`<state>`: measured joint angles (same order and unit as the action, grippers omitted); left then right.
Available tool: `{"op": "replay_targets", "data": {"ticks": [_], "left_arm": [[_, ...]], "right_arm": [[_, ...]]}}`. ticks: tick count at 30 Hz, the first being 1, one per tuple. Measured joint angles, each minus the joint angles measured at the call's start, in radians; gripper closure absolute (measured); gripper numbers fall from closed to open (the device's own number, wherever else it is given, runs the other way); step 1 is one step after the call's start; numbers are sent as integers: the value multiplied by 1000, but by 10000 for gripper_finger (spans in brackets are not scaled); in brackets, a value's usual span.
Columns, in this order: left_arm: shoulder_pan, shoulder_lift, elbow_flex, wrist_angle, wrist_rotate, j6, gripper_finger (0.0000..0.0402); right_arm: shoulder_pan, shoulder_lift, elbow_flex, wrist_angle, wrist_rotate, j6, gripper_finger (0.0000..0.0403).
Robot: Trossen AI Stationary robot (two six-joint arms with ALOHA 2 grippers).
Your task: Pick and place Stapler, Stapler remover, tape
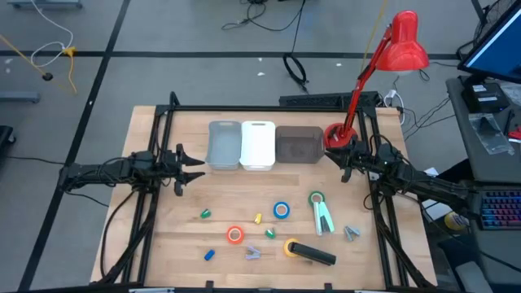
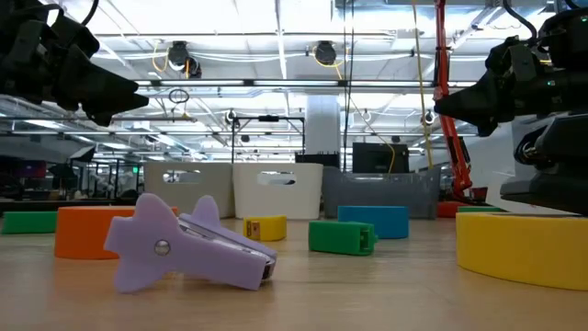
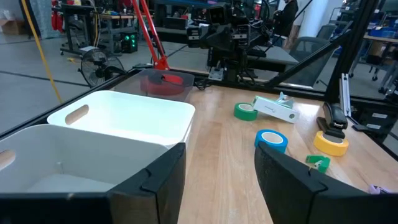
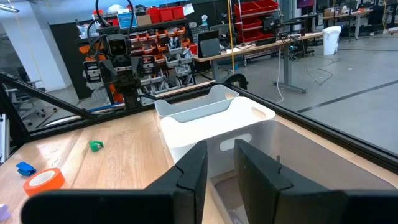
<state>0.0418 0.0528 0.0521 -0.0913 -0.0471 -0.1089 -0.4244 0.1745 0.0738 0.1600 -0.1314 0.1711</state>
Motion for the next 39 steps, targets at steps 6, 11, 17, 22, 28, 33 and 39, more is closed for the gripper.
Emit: {"op": "replay_targets", "data": {"ticks": [6, 11, 17, 22, 28, 33, 39], "left_arm": [[0, 0, 0, 0, 0, 0, 210], [0, 0, 0, 0, 0, 0, 210], [0, 0, 0, 4, 0, 0, 210], [0, 0, -4, 33, -3, 0, 210], [0, 0, -4, 38, -3, 0, 210], [0, 0, -3, 40, -3, 0, 210], [0, 0, -2, 42, -2, -2, 210]], "right_arm": [[0, 0, 0, 0, 0, 0, 330], [0, 0, 0, 8, -22, 136, 330], [0, 6, 0, 57, 30, 238, 330], [0, 6, 0, 83, 56, 240, 330], [0, 10, 0, 84, 52, 265, 330], [0, 10, 0, 83, 42, 311, 330], [1, 40, 0, 88, -43, 309, 330]]}}
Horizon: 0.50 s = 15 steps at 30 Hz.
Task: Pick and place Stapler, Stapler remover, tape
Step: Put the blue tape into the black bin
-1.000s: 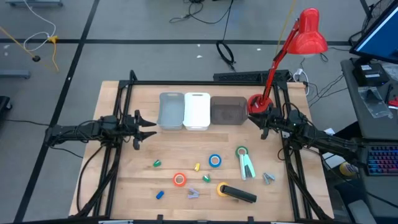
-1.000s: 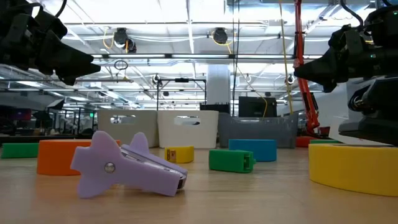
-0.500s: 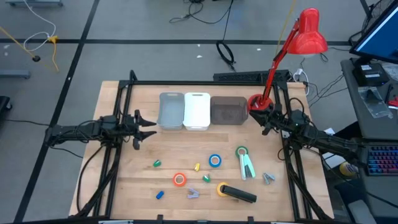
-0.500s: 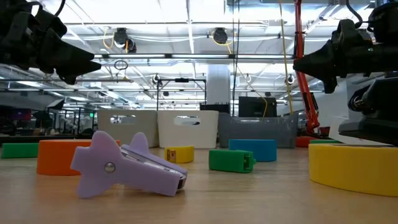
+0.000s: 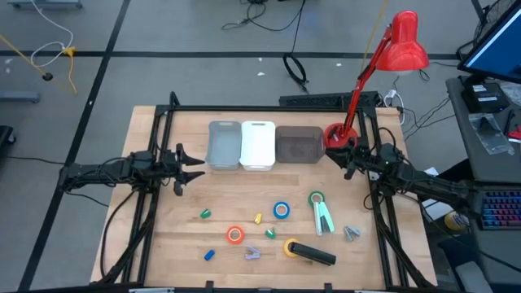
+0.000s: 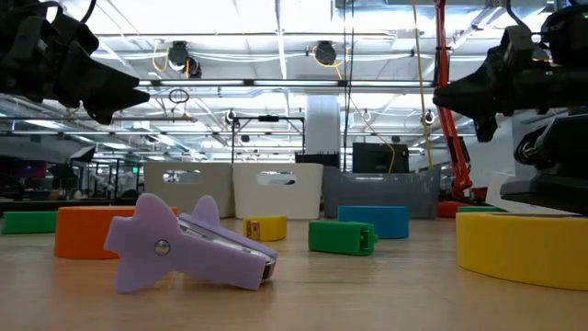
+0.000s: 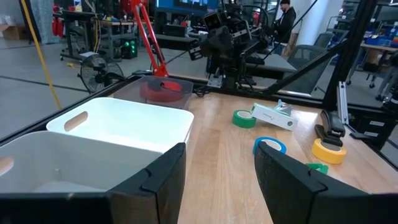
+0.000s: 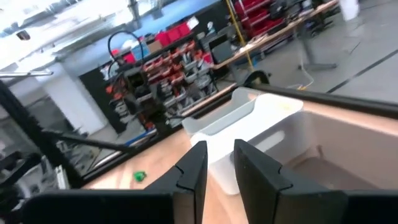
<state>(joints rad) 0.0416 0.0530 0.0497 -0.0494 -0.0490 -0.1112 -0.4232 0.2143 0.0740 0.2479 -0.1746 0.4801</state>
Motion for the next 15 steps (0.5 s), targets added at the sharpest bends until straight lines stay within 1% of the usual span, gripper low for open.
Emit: {"op": "replay_targets", "data": {"ticks": [3, 7, 11, 15], "left_arm": [[0, 0, 1, 0, 4, -8, 210], [0, 0, 1, 2, 3, -43, 210], [0, 0, 1, 2, 3, -77, 210], [0, 0, 1, 2, 3, -79, 210]], "right_arm": [[6, 45, 5, 50, -64, 41, 330], [61, 147, 70, 65, -87, 48, 330], [134, 289, 200, 77, -87, -39, 330], [205, 459, 346, 7, -89, -155, 330]]}}
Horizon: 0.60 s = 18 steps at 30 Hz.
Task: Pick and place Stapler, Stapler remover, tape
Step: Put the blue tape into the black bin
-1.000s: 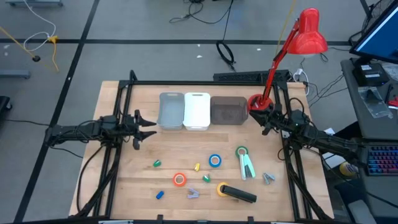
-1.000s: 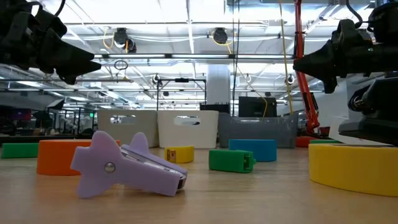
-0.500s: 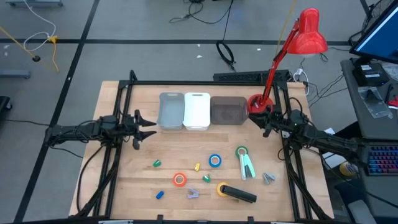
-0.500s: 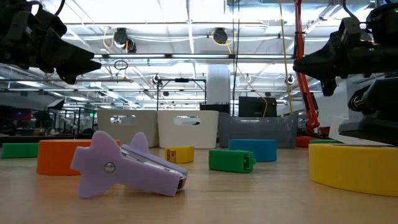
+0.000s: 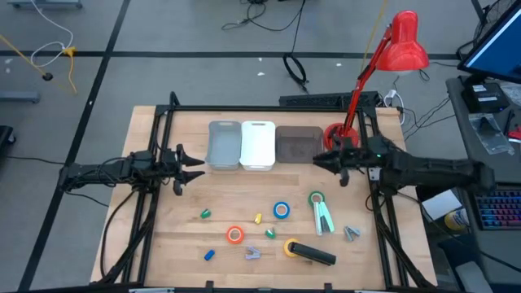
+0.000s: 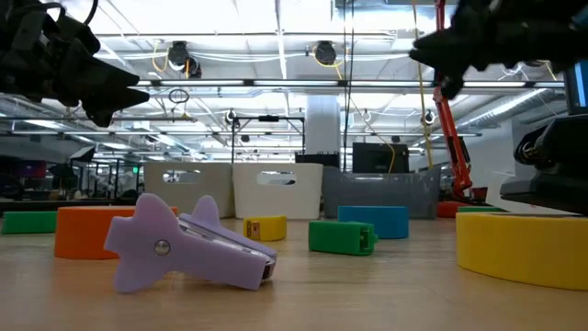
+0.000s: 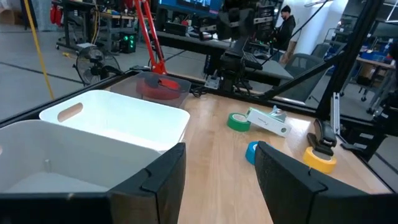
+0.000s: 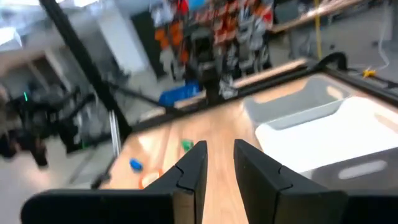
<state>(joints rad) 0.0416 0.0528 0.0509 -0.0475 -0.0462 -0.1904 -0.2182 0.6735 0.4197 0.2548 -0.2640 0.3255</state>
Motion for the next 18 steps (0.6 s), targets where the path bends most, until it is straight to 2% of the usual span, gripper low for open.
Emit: {"op": "replay_targets", "data": {"ticks": [8, 18], "left_arm": [[0, 0, 1, -1, 0, 1, 210], [0, 0, 1, -1, 0, 1, 210]], "right_arm": [[104, 333, 214, -231, -3, -164, 330], [198, 612, 329, -290, -2, -277, 330]]}}
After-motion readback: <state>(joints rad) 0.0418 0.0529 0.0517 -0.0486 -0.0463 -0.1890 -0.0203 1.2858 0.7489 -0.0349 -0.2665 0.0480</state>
